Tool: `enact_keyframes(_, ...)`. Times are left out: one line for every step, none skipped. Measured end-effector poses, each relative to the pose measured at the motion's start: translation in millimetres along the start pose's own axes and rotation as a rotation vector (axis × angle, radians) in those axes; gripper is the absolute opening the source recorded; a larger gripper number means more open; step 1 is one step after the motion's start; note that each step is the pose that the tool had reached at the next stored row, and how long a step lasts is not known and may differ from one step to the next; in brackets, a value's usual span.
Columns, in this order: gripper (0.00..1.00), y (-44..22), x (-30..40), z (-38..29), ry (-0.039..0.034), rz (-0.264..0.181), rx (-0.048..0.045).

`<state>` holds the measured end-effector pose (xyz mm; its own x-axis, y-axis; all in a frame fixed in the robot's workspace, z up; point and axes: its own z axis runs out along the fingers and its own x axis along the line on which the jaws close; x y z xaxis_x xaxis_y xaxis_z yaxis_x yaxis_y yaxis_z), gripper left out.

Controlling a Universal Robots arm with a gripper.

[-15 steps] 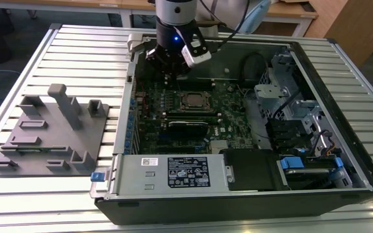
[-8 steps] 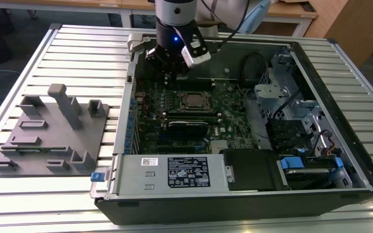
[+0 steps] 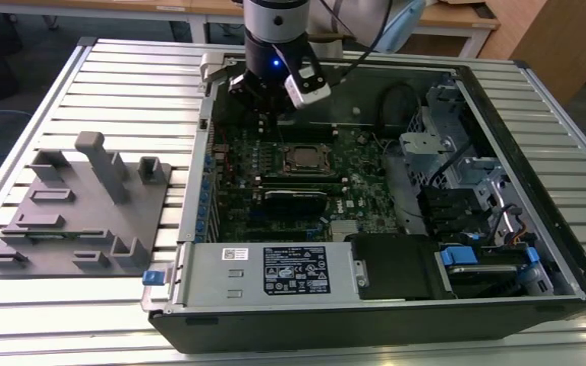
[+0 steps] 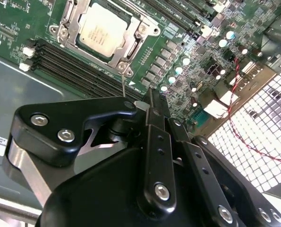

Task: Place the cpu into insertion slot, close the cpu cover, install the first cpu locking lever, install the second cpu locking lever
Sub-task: 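Install the first cpu locking lever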

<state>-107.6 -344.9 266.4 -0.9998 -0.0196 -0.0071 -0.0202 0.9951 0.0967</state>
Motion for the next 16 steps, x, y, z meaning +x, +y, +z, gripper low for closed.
enact_keyframes(0.10, -0.2, 0.1, 0.3, -0.0002, 0.000, -0.0006)
enact_keyframes(0.10, -0.4, 0.3, 0.6, -0.0002, 0.000, -0.0008)
enact_keyframes(0.10, -0.7, 0.5, 0.9, -0.0001, 0.000, -0.0009)
enact_keyframes(0.10, -0.9, 0.7, 1.1, 0.0000, 0.000, -0.0014)
enact_keyframes(0.10, -1.2, 1.0, 1.3, 0.0001, 0.000, -0.0024)
enact_keyframes(0.10, -1.4, 1.2, 1.5, 0.0001, 0.000, -0.0041)
enact_keyframes(0.10, -1.5, 1.3, 1.6, 0.0000, 0.000, -0.0064)
enact_keyframes(0.10, -1.7, 1.5, 1.7, 0.0000, 0.000, -0.0085)
enact_keyframes(0.10, -1.9, 1.6, 1.8, -0.0002, 0.000, -0.0106)
enact_keyframes(0.10, -2.1, 1.8, 1.9, -0.0002, 0.000, -0.0127)
enact_keyframes(0.10, -2.3, 2.1, 2.0, -0.0003, 0.000, -0.0159)
enact_keyframes(0.10, -2.4, 2.4, 2.1, -0.0004, 0.000, -0.0216)
enact_keyframes(0.10, -2.5, 2.7, 2.2, -0.0006, 0.000, -0.0299)
enact_keyframes(0.10, -2.7, 3.0, 2.2, -0.0008, 0.000, -0.0386)
enact_keyframes(0.10, -2.8, 3.4, 2.3, -0.0010, 0.000, -0.0472)
enact_keyframes(0.10, -3.0, 3.8, 2.4, -0.0011, 0.000, -0.0561)
